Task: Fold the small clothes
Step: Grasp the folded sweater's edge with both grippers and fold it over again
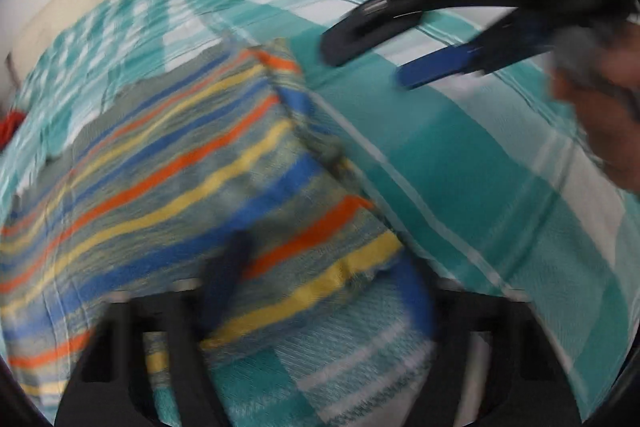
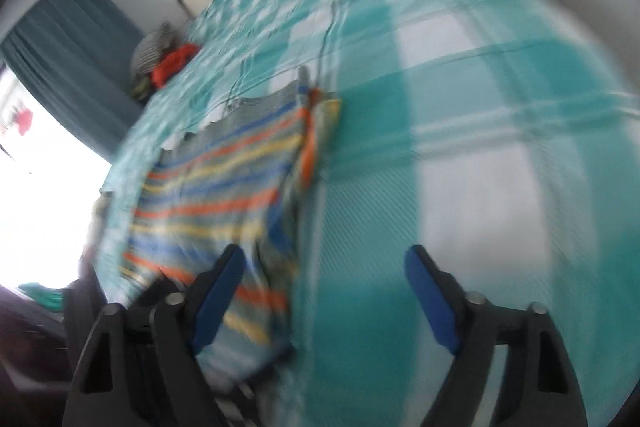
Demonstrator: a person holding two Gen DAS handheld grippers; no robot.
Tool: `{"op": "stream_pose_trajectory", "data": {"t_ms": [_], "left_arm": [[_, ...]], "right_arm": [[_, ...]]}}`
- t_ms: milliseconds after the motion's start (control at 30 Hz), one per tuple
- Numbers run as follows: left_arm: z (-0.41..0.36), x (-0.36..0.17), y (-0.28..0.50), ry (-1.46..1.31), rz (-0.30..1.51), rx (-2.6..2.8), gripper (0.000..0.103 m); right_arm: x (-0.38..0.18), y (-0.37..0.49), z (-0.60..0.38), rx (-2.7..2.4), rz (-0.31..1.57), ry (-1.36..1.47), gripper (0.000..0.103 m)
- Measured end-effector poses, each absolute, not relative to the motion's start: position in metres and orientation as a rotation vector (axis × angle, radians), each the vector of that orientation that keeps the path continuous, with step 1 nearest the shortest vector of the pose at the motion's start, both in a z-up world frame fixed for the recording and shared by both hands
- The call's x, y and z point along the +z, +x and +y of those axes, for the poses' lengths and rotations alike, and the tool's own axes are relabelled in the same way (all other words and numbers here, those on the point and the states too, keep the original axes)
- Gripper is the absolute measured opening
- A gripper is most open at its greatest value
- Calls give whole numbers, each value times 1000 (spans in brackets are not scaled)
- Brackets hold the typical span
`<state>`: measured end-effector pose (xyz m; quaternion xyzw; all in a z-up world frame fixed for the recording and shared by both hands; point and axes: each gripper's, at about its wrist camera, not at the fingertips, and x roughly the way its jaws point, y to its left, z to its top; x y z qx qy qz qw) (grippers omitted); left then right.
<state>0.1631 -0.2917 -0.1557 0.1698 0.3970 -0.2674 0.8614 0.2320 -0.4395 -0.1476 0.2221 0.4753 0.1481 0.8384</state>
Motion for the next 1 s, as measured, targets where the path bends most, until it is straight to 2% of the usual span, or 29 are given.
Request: {"op": "stream_pose_trajectory", "data": {"t_ms": [33, 67, 167, 233, 267, 433, 600, 733, 867, 900, 933, 967, 1000], "left_arm": [[-289, -155, 164, 348, 829, -532, 18], [-287, -154, 165, 338, 830, -516, 13], [-279, -150, 164, 283, 834, -540, 11], [-269, -142, 162, 236, 830, -554, 10], [-261, -137, 162, 203, 823, -555, 10], [-186, -103, 157, -20, 811, -524, 10], [-84, -88, 161, -267, 827, -409, 10], [-15, -97, 166, -359, 845, -273, 10], [19, -120, 174, -400, 908, -202, 11], [22, -127, 177, -404, 940, -189, 14], [28, -135, 179, -407, 972, -164, 18], [33, -139, 179, -418, 992, -147, 24], [39, -139, 175, -447, 994, -151, 26]], "right_arm": [[-155, 256, -438, 339, 1042, 492, 73], [-161, 276, -435, 351, 1069, 504, 71], [-171, 328, -419, 363, 1065, 556, 66], [-174, 349, -405, 390, 1083, 575, 37], [-172, 356, -396, 346, 1090, 527, 12], [-122, 355, -348, 365, 996, 428, 12], [-82, 363, -249, 498, 971, 370, 12], [-85, 385, -164, 558, 987, 300, 12], [-111, 404, -86, 583, 1042, 237, 12], [-117, 405, -76, 586, 1051, 223, 12], [-127, 408, -59, 600, 1064, 210, 13], [-136, 411, -48, 618, 1079, 225, 19], [-141, 410, -47, 631, 1088, 255, 34]]}}
